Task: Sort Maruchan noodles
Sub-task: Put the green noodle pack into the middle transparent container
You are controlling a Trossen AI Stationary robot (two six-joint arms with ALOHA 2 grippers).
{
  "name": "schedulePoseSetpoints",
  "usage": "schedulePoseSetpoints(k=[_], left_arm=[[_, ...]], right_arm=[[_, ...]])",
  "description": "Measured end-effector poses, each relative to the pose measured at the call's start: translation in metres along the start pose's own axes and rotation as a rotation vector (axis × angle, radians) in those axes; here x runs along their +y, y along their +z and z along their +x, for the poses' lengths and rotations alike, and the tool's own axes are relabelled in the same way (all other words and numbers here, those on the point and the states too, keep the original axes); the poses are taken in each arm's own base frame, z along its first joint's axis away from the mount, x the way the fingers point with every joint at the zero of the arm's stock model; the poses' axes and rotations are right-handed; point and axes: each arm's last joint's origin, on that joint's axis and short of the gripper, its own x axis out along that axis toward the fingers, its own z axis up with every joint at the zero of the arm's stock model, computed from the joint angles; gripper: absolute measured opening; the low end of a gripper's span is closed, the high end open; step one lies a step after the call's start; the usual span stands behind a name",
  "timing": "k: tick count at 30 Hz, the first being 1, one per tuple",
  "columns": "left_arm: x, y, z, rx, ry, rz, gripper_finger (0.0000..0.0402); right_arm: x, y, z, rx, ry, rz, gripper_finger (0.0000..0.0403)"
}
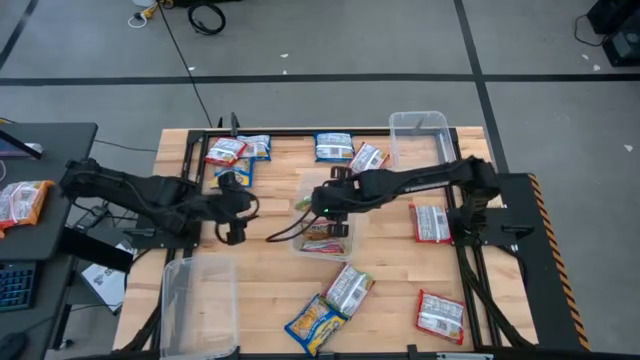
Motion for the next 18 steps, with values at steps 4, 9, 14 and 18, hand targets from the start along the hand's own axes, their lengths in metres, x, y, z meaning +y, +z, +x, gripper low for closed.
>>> schedulePoseSetpoints(k=[4, 9, 14, 18], left_arm=[[0.001, -0.017, 0.016, 0.056, 0.036, -0.032, 0.0222], [-0.002, -0.026, 0.029, 0.045, 0.035, -0.043, 0.0222], [-0.005, -0.025, 0.034, -0.015, 0.018, -0.064, 0.0222], [-0.006, -0.024, 0.036, -0.04, 0.011, -0.072, 0.0222]], right_arm=[[-0.001, -0.003, 0.026, 0.123, 0.044, -0.018, 0.0156], [-0.006, -0.011, 0.057, 0.275, 0.047, -0.021, 0.0156], [-0.005, -0.017, 0.087, 0.371, 0.042, -0.031, 0.0156], [-0.003, -0.021, 0.102, 0.422, 0.118, -0.044, 0.016]])
